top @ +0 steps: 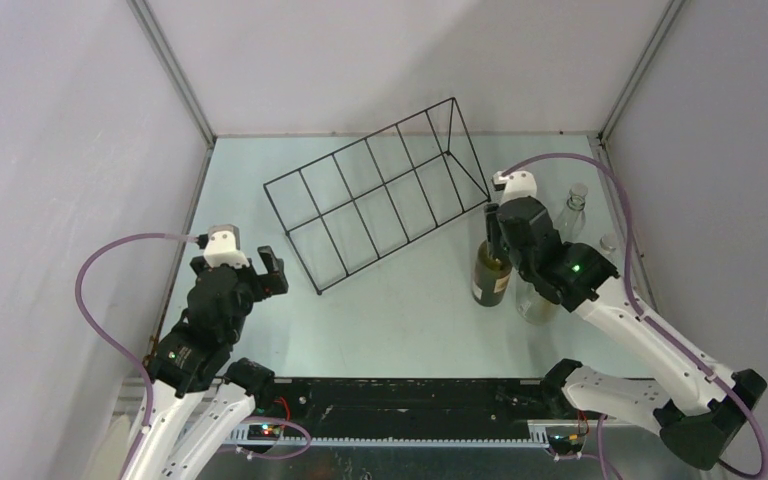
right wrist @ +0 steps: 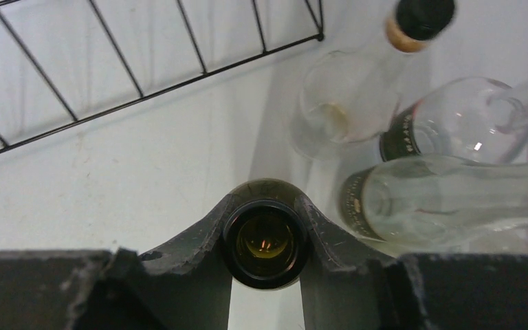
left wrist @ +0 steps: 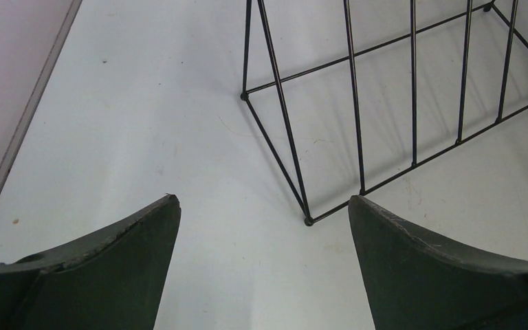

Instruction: Take the wine bottle off the wine rack

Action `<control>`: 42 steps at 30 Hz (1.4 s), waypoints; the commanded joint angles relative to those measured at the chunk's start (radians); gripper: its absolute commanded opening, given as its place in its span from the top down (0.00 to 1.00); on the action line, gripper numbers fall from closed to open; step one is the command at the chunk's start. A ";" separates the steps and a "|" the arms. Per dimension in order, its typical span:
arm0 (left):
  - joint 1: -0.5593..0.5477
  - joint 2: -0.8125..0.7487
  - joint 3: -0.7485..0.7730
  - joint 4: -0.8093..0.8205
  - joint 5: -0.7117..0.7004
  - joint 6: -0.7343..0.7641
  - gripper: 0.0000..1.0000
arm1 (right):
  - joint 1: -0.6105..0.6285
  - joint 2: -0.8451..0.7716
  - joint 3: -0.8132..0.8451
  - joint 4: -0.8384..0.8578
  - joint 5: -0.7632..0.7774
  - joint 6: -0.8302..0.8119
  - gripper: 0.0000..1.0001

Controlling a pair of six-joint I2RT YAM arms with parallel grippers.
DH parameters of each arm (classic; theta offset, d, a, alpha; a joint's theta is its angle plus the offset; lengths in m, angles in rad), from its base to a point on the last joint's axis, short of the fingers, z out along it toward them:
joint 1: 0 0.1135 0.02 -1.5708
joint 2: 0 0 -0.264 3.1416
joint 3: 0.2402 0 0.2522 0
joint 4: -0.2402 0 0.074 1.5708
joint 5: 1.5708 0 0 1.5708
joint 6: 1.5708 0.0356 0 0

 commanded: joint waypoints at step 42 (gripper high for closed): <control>0.007 0.003 -0.013 0.045 0.045 0.040 0.00 | -0.307 -0.034 -0.001 0.206 -0.093 -0.102 0.39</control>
